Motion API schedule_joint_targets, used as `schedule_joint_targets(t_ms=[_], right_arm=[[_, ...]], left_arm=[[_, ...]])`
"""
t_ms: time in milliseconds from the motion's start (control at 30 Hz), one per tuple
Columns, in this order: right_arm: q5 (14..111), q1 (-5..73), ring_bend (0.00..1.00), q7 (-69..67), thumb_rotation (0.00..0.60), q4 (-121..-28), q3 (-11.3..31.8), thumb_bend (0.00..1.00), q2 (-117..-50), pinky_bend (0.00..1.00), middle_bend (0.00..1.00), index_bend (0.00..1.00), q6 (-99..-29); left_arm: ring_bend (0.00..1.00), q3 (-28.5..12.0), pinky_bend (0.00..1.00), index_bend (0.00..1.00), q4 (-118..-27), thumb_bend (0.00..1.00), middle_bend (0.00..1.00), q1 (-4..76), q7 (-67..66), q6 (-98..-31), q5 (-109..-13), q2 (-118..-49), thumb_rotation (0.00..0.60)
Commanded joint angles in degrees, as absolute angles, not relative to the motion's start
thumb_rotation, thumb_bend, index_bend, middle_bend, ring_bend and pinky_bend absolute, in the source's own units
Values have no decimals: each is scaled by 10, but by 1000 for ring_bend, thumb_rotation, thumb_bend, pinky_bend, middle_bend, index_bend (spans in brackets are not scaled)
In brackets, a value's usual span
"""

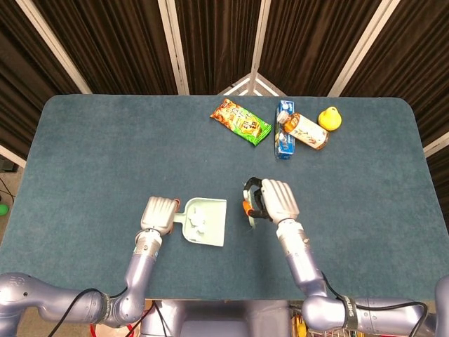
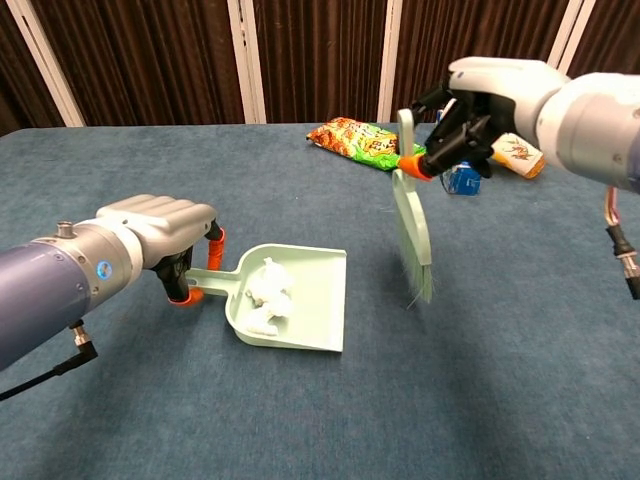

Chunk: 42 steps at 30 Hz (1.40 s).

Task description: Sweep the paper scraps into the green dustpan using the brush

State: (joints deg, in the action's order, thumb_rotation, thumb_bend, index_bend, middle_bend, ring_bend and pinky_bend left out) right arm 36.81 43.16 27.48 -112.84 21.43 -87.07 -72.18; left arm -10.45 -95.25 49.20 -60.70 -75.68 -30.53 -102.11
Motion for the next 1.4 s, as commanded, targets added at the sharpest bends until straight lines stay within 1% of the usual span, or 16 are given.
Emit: schedule_joint_targets(t_ms=[33,67,100,133,200,433,567,867,967,1067,1167,1200,1267,1333,1367,1400], right_arm=[[380,424,931,265,600,-1122,205,482,-861,781,868,814,-718],[383,422,931,262,600,-1120,204,483,-859,781,868,814,-717],[386,420,931,259,600,-1118,202,482,-855,781,868,814,-716],[388,419,931,257,600,-1117,200,482,-852,781,868,814,-715],[393,416,931,253,600,-1116,198,482,-847,781,868,815,-714],[404,407,931,244,600,-1115,190,482,-829,781,868,814,-713],[420,399,931,242,600,-1110,182,482,-814,781,868,814,-715],[470,372,931,239,600,-1069,153,482,-768,781,868,814,-722],[481,358,931,239,600,-1050,145,482,-751,781,868,814,-732],[504,351,931,258,600,-1027,129,482,-745,781,868,815,-744],[538,345,931,294,600,-1001,103,483,-746,781,868,814,-760],[547,343,930,304,600,-995,95,483,-747,779,868,810,-762],[558,340,882,320,600,-993,81,482,-748,746,843,745,-760],[556,337,756,328,600,-1004,70,482,-745,673,733,601,-746],[550,337,622,332,600,-1013,66,482,-743,597,607,460,-736],[541,337,466,336,600,-1025,63,482,-739,500,462,299,-724]], left_arm=[[1000,-103,1000,481,-956,358,1000,492,-607,-756,-305,-1018,600],[999,-103,1000,432,-958,262,1000,492,-609,-756,-304,-1016,600],[994,-103,1000,355,-962,112,999,492,-610,-757,-304,-1013,600],[991,-103,1000,314,-965,45,996,491,-610,-758,-305,-1011,600],[982,-102,1000,255,-973,0,987,491,-609,-759,-306,-1006,600],[967,-98,1000,172,-1013,0,966,480,-596,-769,-325,-966,600],[960,-99,1000,169,-1044,0,956,460,-551,-775,-359,-930,600],[937,-71,978,169,-1105,0,932,399,-432,-779,-471,-823,600],[883,-57,925,169,-1123,0,860,375,-391,-784,-513,-783,600],[791,-41,859,162,-1132,0,738,353,-353,-782,-550,-753,600],[681,-22,793,141,-1137,0,614,332,-322,-782,-586,-731,600],[621,-16,743,131,-1138,0,550,326,-314,-783,-598,-726,600],[527,-4,636,106,-1138,0,447,313,-297,-785,-621,-718,600],[396,9,491,69,-1136,0,320,299,-280,-788,-645,-710,600],[349,14,446,59,-1134,0,277,294,-274,-788,-654,-708,600],[262,19,368,42,-1133,0,198,288,-268,-788,-662,-705,600]])
